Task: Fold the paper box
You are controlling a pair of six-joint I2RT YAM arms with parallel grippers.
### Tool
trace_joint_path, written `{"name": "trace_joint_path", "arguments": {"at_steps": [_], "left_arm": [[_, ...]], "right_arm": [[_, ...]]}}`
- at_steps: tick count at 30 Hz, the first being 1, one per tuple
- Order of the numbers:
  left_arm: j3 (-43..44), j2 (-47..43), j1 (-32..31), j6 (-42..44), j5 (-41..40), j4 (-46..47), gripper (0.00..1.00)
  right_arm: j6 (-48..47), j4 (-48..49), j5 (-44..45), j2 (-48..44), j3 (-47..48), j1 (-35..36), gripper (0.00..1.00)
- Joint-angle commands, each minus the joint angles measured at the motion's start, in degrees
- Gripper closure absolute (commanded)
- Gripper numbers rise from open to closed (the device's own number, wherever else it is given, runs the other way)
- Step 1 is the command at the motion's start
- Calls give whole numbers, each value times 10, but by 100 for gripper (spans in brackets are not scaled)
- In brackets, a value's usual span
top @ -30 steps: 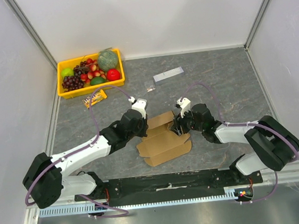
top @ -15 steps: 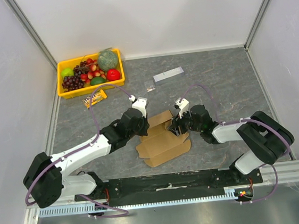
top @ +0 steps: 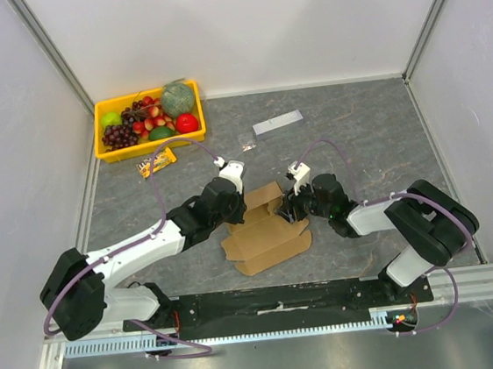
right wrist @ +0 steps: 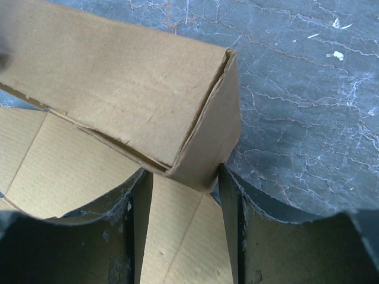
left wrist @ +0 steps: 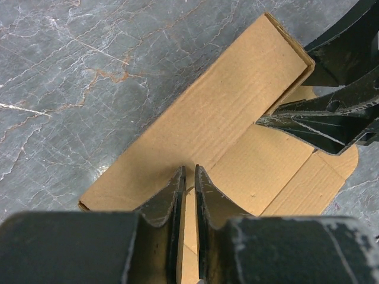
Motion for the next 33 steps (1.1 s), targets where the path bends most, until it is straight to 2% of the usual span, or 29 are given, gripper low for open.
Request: {"name": "trace_joint_path", "arguments": {"at_steps": [1, 6, 11, 24, 33], "left_arm": [[22, 8, 0, 4, 5, 2, 84], [23, 8, 0, 7, 4, 2, 84], [28, 4, 0, 10, 5, -3, 84], [40, -1, 0, 17, -3, -12, 83], [45, 0, 0, 22, -7, -19, 83]], "right_arm": [[7, 38, 6, 15, 17, 5, 46], [13, 42, 13, 25, 22, 9, 49], [13, 54, 10, 28, 23, 11, 41], [7, 79, 3, 55, 37, 12, 34], [4, 90, -1, 74, 49, 12, 36]]}}
